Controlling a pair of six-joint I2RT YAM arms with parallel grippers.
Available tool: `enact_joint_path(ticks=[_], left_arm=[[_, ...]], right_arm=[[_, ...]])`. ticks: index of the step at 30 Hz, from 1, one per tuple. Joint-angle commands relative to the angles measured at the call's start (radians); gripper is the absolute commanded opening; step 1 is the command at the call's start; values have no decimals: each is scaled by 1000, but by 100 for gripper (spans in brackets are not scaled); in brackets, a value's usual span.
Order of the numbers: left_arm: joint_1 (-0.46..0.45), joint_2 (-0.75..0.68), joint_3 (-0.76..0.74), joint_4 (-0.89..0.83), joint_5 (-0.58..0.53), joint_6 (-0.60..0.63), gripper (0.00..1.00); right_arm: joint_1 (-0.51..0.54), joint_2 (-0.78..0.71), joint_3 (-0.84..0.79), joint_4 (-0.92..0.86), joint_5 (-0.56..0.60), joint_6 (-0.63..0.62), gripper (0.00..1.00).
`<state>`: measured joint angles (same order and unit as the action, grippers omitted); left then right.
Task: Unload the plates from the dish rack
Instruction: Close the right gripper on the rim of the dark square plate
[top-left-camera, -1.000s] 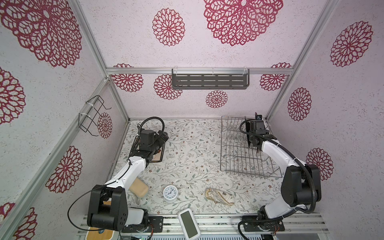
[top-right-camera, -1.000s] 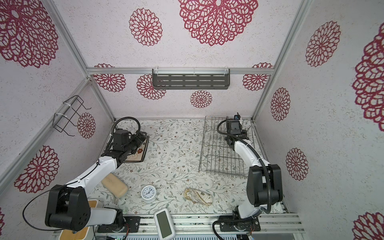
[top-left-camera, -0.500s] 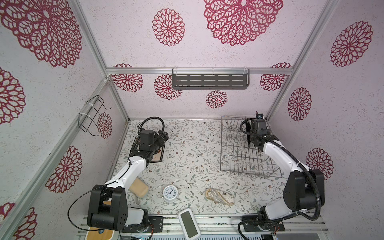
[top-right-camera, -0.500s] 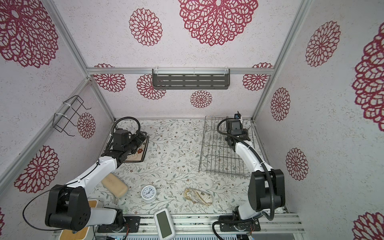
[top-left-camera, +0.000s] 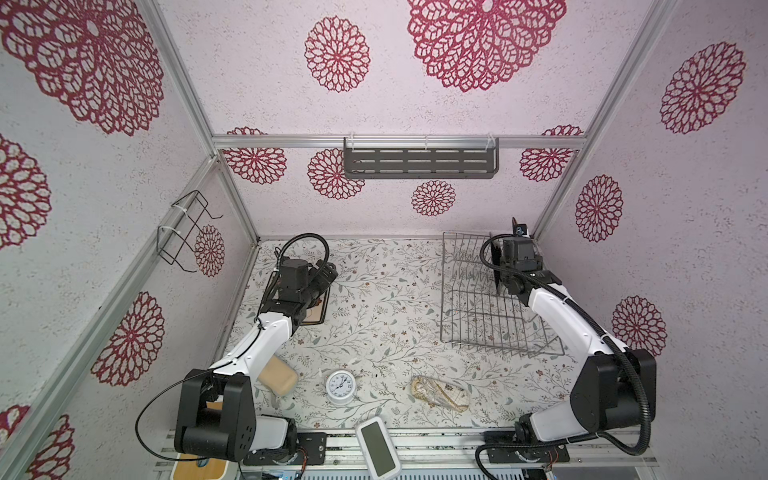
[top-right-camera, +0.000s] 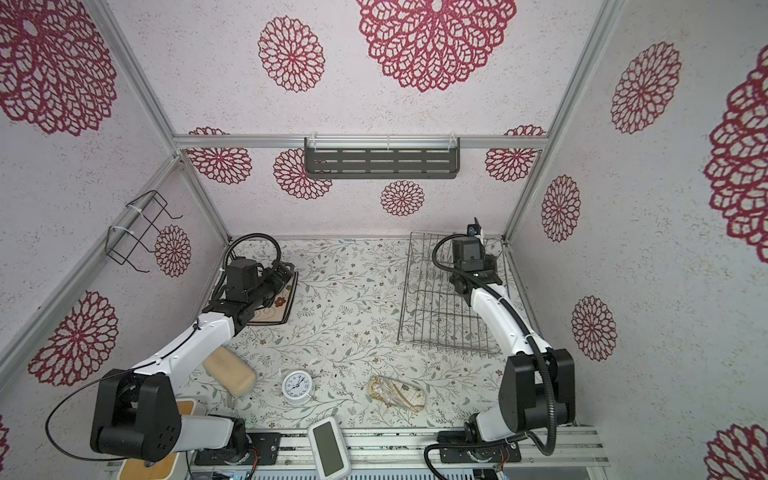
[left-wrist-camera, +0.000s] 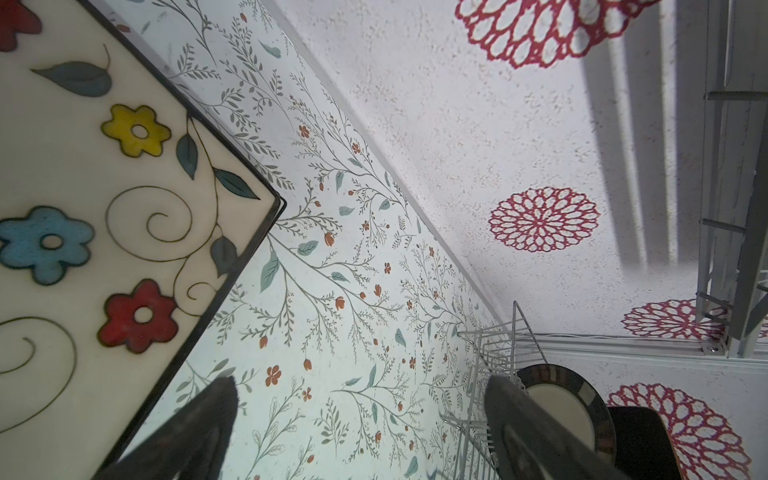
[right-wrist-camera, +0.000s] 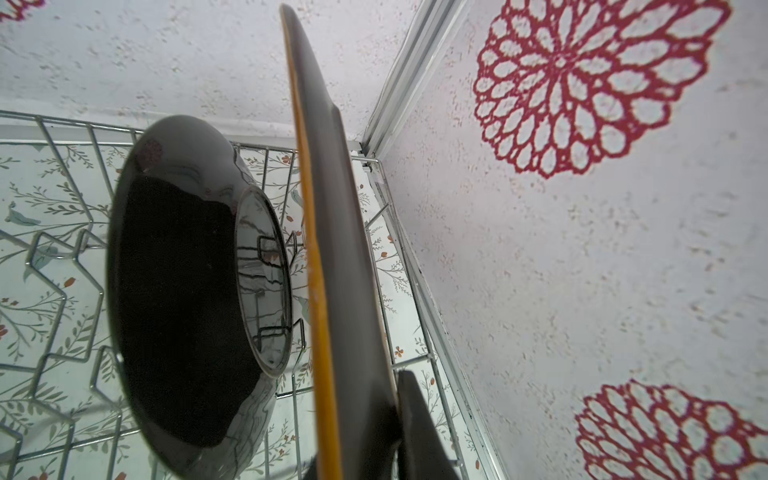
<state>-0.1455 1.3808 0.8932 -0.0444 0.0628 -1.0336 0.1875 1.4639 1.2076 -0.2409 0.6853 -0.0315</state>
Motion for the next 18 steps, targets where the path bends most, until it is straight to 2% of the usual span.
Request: enact_joint_path(ticks=[1, 18], left_arm=[[-11, 5, 19, 24, 5, 1, 97], [-15, -1, 9, 35, 6, -4, 97]], right_arm=[[10, -106, 54, 177, 124, -28, 0], [77, -194, 53, 199, 168, -66, 0]])
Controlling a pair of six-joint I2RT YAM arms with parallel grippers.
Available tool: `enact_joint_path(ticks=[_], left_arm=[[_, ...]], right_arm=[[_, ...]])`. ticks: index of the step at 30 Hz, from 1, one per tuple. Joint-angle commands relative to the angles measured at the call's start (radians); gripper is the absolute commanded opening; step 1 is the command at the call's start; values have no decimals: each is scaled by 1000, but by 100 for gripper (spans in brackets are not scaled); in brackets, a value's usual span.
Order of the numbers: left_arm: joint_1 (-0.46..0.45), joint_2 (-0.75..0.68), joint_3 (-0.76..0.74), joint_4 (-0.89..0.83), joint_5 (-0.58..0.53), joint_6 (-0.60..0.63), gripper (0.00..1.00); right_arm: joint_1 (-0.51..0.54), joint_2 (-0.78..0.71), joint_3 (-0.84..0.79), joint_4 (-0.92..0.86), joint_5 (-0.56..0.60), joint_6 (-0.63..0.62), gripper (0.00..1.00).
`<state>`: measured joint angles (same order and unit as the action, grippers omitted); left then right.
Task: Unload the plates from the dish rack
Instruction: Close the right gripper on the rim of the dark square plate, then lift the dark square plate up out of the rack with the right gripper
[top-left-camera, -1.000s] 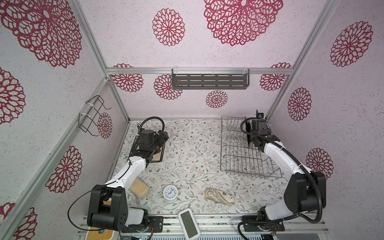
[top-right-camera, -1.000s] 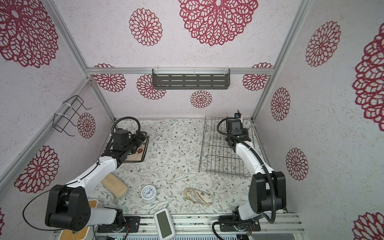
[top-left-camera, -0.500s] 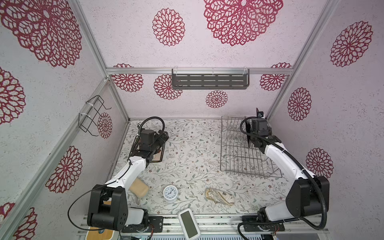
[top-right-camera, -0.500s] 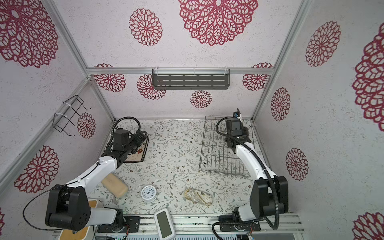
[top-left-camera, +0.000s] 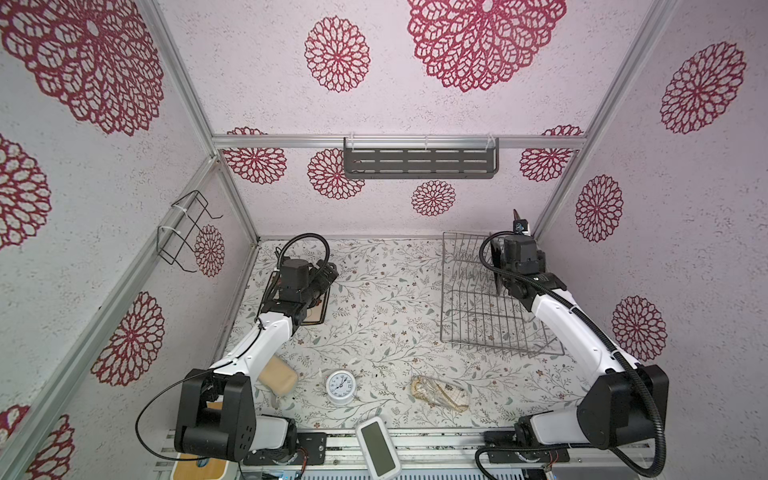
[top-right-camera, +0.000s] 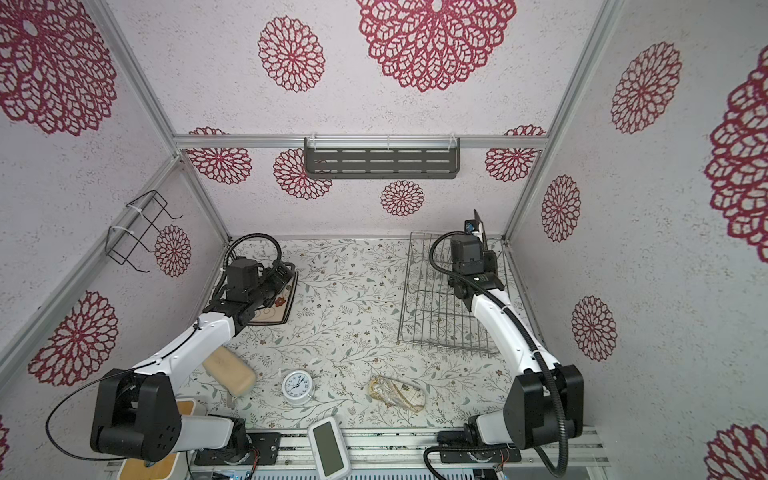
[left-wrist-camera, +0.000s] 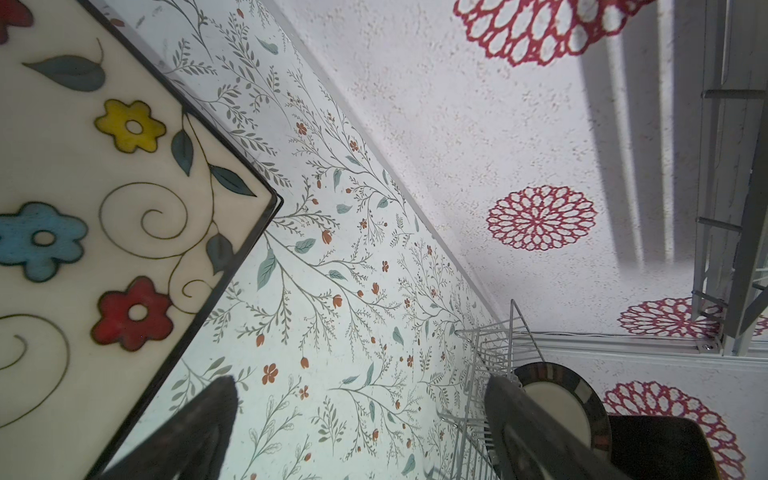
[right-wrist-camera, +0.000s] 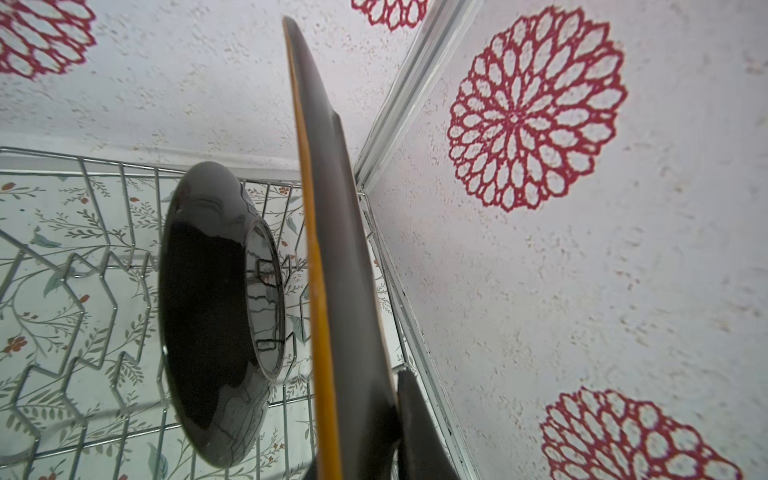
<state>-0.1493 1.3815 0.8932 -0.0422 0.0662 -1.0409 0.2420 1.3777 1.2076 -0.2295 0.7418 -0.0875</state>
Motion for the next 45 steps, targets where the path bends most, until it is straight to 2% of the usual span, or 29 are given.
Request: enact_joint_path(ticks=[1, 13, 20, 27, 36, 45], left_arm=[[-13, 1, 4, 42, 3, -2, 97], [-37, 86, 42, 97, 32, -18, 97], [-47, 98, 56, 101, 37, -18, 97], [-49, 90, 53, 100, 36, -18, 97], [-50, 64, 55, 78, 25, -12, 97], [-50, 43, 62, 60, 12, -4, 97]], right_arm=[[30, -115, 53, 192, 120, -16, 0], [150, -238, 53, 294, 233, -147, 0], [219, -306, 53, 410, 286, -241, 0], [286, -350, 82, 465, 294, -282, 0], [434, -375, 115, 521, 306, -298, 0], [603, -339, 145, 653, 312, -374, 0]])
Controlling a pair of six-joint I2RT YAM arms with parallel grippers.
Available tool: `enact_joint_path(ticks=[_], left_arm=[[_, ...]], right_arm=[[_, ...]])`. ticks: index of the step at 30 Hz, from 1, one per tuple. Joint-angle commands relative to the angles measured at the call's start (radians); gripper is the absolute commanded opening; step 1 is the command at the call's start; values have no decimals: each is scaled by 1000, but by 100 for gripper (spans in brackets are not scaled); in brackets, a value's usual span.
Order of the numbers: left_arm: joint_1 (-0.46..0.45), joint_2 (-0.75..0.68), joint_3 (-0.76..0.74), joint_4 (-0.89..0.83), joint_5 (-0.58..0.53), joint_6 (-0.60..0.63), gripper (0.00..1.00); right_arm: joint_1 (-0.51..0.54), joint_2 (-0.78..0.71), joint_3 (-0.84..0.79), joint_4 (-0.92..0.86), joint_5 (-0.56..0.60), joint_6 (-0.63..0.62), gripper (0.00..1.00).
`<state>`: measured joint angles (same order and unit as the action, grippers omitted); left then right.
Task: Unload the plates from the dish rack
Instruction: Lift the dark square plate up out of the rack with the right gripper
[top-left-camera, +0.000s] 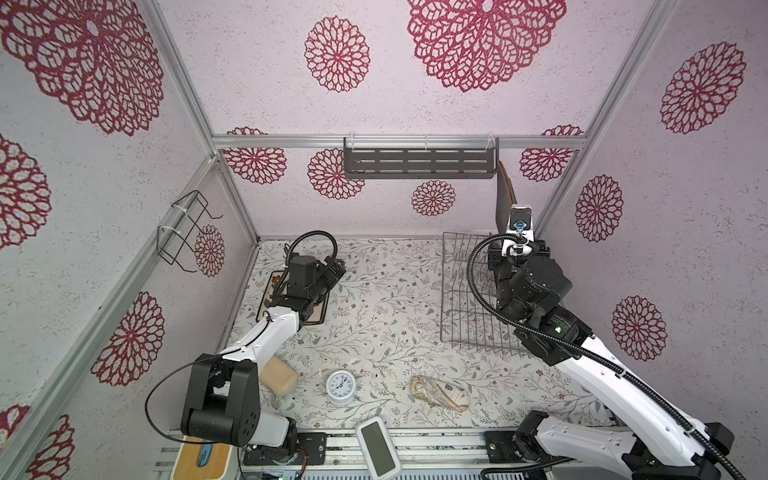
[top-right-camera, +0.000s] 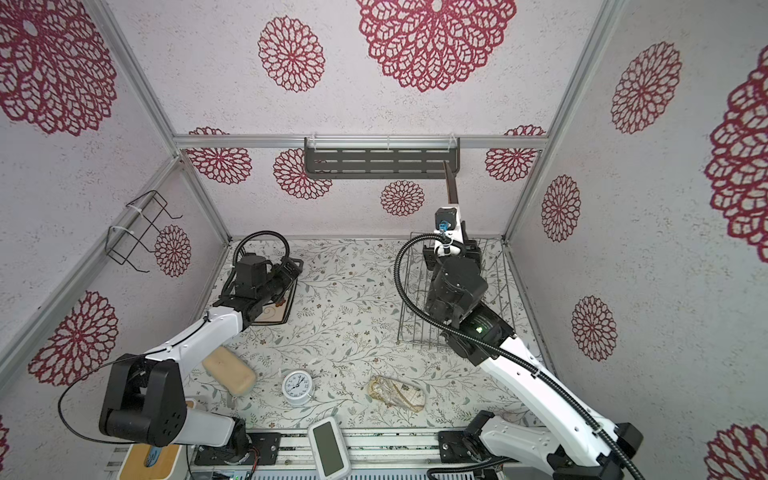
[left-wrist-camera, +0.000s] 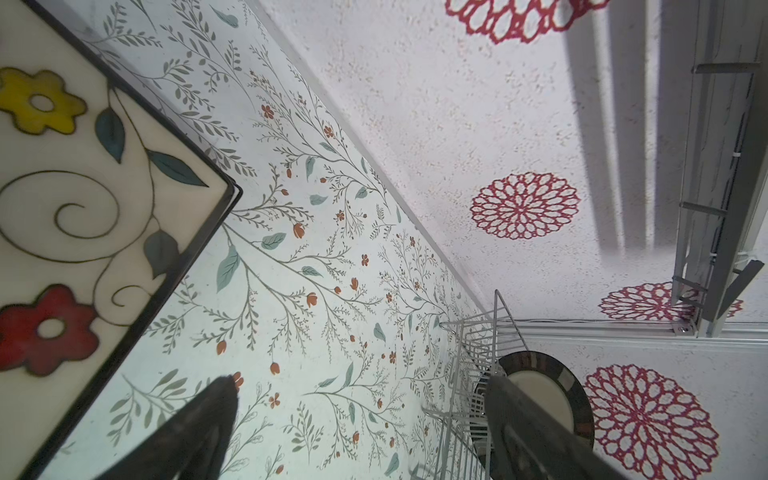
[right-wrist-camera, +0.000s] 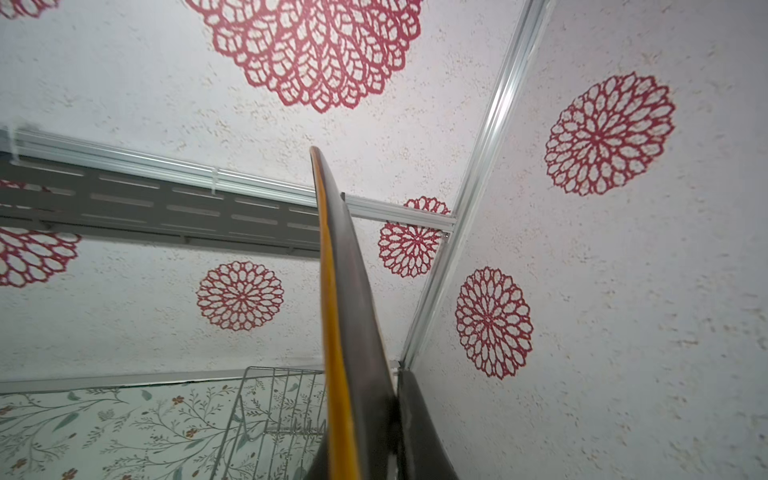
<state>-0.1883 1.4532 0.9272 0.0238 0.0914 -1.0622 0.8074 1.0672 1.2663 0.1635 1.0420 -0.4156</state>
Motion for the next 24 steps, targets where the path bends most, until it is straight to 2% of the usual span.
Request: enact_joint_path(ticks=[1, 8, 19, 24], left_arm=[[-11, -29, 31, -10, -13, 19, 97], [-10, -43, 33, -20, -18, 24, 97], [-8, -88, 1, -26, -17, 38, 97], [-5, -98, -8, -28, -18, 39, 97]], right_arm=[[56, -22, 87, 280, 15, -54, 0], [164, 17, 66, 392, -8, -44, 0], [193, 44, 24, 310, -134, 291, 0], [191, 96, 10, 311, -136, 397, 0]])
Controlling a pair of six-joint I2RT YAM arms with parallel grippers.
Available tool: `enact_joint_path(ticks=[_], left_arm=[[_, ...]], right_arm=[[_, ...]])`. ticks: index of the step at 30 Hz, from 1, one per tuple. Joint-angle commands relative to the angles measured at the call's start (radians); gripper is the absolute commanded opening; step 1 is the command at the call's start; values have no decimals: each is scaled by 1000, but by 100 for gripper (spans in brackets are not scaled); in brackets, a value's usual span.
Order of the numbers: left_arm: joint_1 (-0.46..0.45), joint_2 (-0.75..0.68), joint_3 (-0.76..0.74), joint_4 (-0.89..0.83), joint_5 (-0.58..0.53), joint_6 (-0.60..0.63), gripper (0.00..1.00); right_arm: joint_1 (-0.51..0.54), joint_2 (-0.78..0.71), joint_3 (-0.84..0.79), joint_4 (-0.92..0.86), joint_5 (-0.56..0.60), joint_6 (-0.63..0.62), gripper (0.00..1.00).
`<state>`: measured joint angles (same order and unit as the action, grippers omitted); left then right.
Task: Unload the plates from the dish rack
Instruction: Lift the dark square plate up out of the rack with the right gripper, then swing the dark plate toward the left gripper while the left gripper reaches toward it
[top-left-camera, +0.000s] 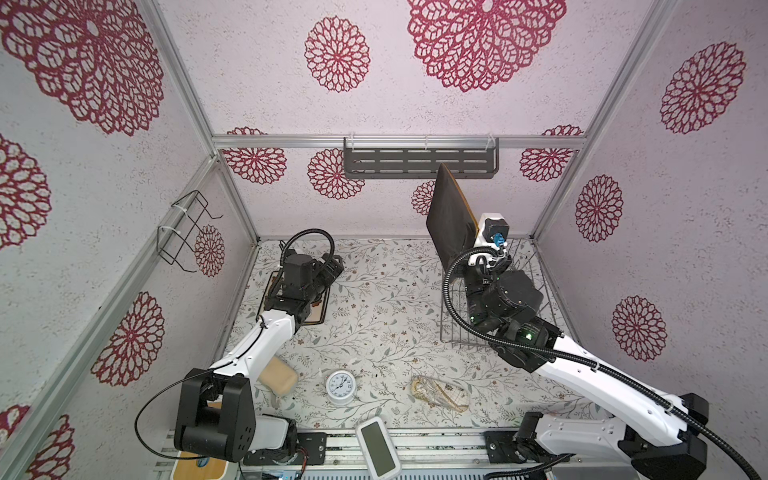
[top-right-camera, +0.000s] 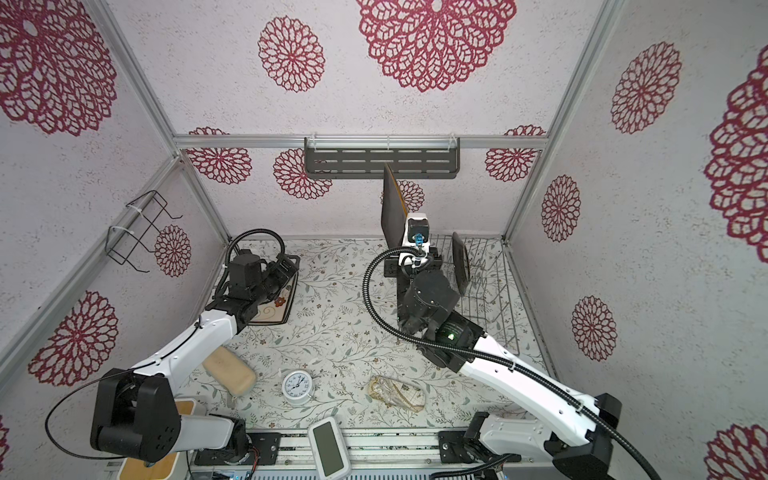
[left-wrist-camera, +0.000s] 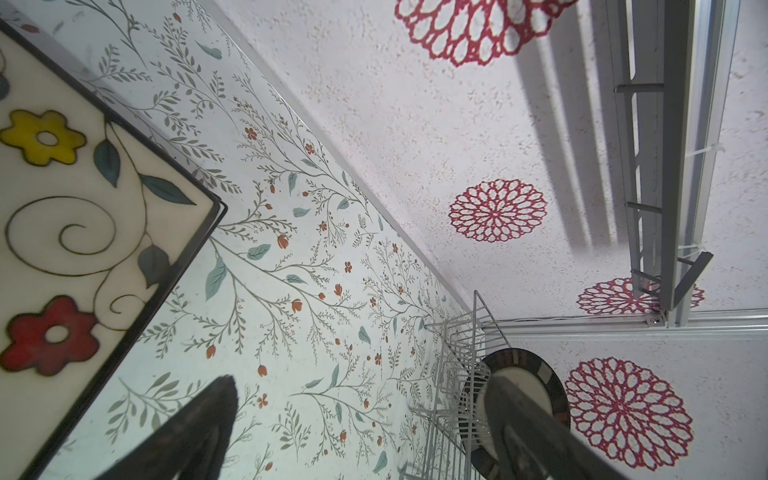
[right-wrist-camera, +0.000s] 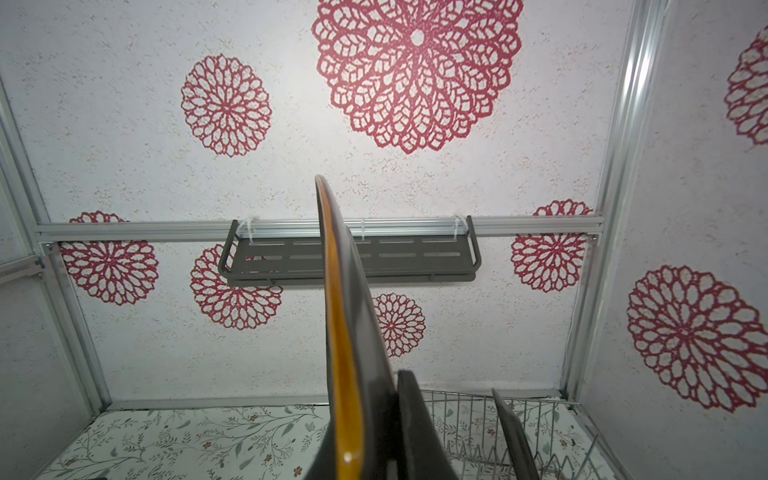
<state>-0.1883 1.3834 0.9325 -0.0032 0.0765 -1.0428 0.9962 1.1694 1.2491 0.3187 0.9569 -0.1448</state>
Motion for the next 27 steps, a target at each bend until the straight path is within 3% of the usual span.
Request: enact_joint_path(ticks=[1, 13, 18, 21, 27], left_arm=[[-4, -32, -15, 0, -1, 18, 97], [-6, -71, -101, 92, 46, -48, 97], [-7, -88, -123, 115, 63, -59, 97], [-7, -88, -124, 132, 101, -78, 97], [-7, -67, -132, 183, 141, -110, 97]], right_arm=[[1, 6, 18, 159, -56, 154, 0], [-52, 141, -65, 227, -166, 447, 0], [-177, 181, -113, 207, -350, 732, 0], [-248, 204, -175, 283, -468, 893, 0], [-293, 254, -227, 386, -568, 1060, 0]])
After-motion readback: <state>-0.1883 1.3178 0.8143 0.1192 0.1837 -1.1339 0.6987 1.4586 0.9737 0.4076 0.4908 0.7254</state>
